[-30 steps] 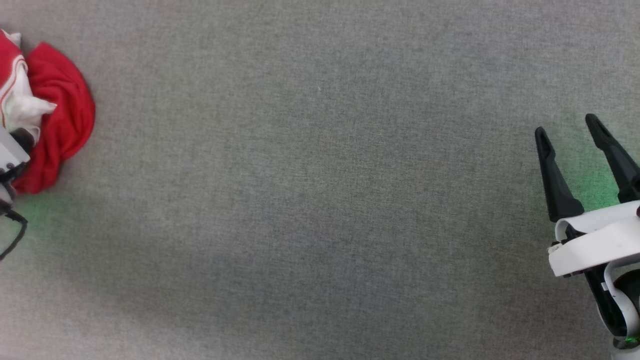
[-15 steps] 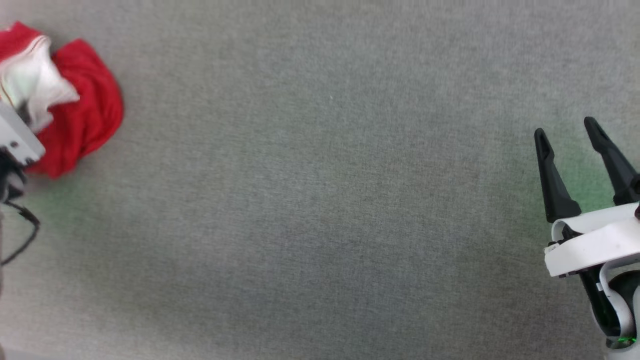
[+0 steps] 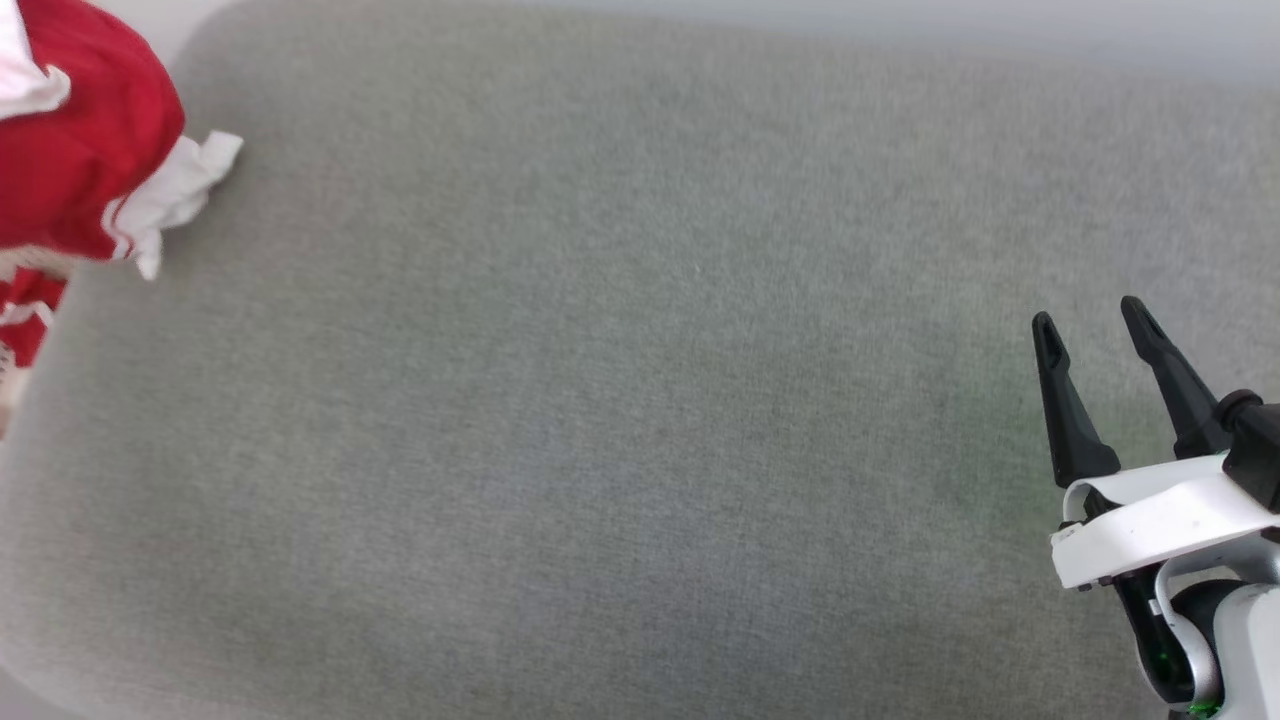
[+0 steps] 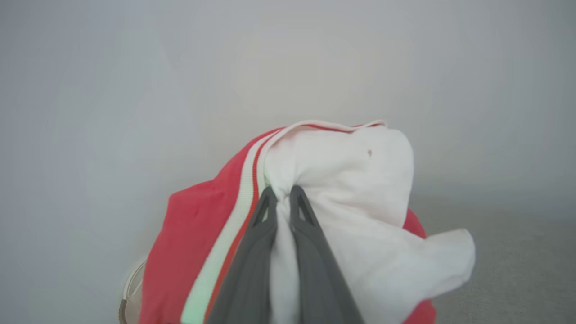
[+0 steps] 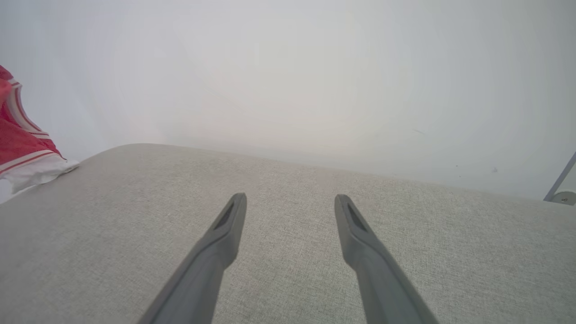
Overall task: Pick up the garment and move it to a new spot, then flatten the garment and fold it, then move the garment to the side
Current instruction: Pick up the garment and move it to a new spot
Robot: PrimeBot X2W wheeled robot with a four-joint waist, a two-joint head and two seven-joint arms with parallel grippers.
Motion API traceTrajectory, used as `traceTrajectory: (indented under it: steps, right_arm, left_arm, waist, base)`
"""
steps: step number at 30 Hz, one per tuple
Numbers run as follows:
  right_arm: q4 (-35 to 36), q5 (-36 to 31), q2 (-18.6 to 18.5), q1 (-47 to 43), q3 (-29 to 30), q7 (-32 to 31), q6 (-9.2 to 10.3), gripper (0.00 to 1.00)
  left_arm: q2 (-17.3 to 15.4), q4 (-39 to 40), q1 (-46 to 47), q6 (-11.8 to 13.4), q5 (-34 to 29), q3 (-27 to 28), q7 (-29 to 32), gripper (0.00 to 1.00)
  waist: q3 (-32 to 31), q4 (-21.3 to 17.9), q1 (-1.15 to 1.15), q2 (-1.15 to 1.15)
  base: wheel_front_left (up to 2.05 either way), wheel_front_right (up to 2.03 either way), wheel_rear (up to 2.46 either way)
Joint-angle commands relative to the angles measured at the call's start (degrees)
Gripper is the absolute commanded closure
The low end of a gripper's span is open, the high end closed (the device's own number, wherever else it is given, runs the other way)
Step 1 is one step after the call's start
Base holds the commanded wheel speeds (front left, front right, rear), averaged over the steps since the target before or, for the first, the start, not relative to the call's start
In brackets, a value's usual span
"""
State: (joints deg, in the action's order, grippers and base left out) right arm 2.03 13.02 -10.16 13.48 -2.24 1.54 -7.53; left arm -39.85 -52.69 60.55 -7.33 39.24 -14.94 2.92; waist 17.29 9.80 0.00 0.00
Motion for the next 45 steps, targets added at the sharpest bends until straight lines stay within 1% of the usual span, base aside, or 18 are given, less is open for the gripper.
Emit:
traceTrajectory:
  steps: [1, 8, 16, 20, 25, 30, 32, 37, 42, 45]
  right_arm:
    - [-0.3, 0.1, 0.3, -0.5, 0.0, 0.4, 0.08, 0.0]
    - [-3.2, 1.4, 1.4, -1.1, -0.6, 2.8, 0.08, 0.0]
    - [-5.7, 2.6, 2.1, -2.3, -0.6, 5.3, 0.08, 0.0]
    - [-6.5, 3.1, 2.4, -2.8, 0.4, 6.3, 0.08, 0.0]
    - [-7.1, 2.9, 2.5, -3.8, 1.8, 7.1, 0.08, 0.0]
    - [-7.5, 2.3, 2.7, -4.3, 4.1, 7.6, 0.08, 0.0]
    - [-7.5, 1.9, 2.9, -4.5, 4.8, 7.8, 0.08, 0.0]
    - [-7.6, 1.4, 3.2, -4.8, 6.9, 8.2, 0.08, 0.0]
    - [-7.6, 1.3, 3.7, -4.9, 8.4, 8.4, 0.08, 0.0]
    - [-7.4, 1.2, 4.3, -4.9, 9.3, 8.7, 0.08, 0.0]
  left_arm:
    - [-0.7, 0.8, 0.3, -0.2, -0.2, -0.3, -0.3, 1.0]
    - [-3.6, 8.3, 1.7, -0.2, -1.3, -2.6, 1.7, 1.0]
    - [-6.4, 19.7, 0.4, 2.0, -1.1, -3.2, 7.3, 1.0]
    - [-7.1, 27.4, -1.6, 3.9, -0.3, -3.2, 11.1, 1.0]
    - [-8.3, 37.5, -4.7, 6.9, 0.7, -3.4, 16.0, 1.0]
    - [-8.2, 47.1, -7.3, 10.3, 1.3, -4.2, 20.7, 1.0]
    - [-8.6, 50.1, -8.3, 11.1, 1.7, -4.4, 22.2, 1.0]
    - [-7.2, 55.6, -8.9, 12.5, 2.1, -5.8, 24.5, 1.0]
    - [-4.0, 58.8, -7.6, 13.0, 2.4, -8.2, 25.9, 1.0]
    - [-1.4, 59.8, -6.3, 12.9, 2.4, -10.0, 26.5, 1.0]
  waist:
    - [-3.2, 1.0, 0.0, 0.0]
    - [-7.7, 1.1, 0.0, 0.0]
    - [-12.2, -0.4, 0.0, 0.0]
    - [-13.6, -1.7, 0.0, 0.0]
    - [-14.4, -4.3, 0.0, 0.0]
    - [-14.8, -7.9, 0.0, 0.0]
    - [-14.8, -9.8, 0.0, 0.0]
    - [-14.7, -14.3, 0.0, 0.0]
    - [-14.1, -18.3, 0.0, 0.0]
    - [-13.4, -20.0, 0.0, 0.0]
  base:
    - [0.0, 0.0, 0.0]
    - [0.0, 0.0, 0.0]
    - [0.0, 0.0, 0.0]
    - [0.0, 0.0, 0.0]
    - [0.0, 0.0, 0.0]
    - [0.0, 0.0, 0.0]
    - [0.0, 0.0, 0.0]
    - [0.0, 0.0, 0.0]
    - [0.0, 0.0, 0.0]
    - [0.0, 0.0, 0.0]
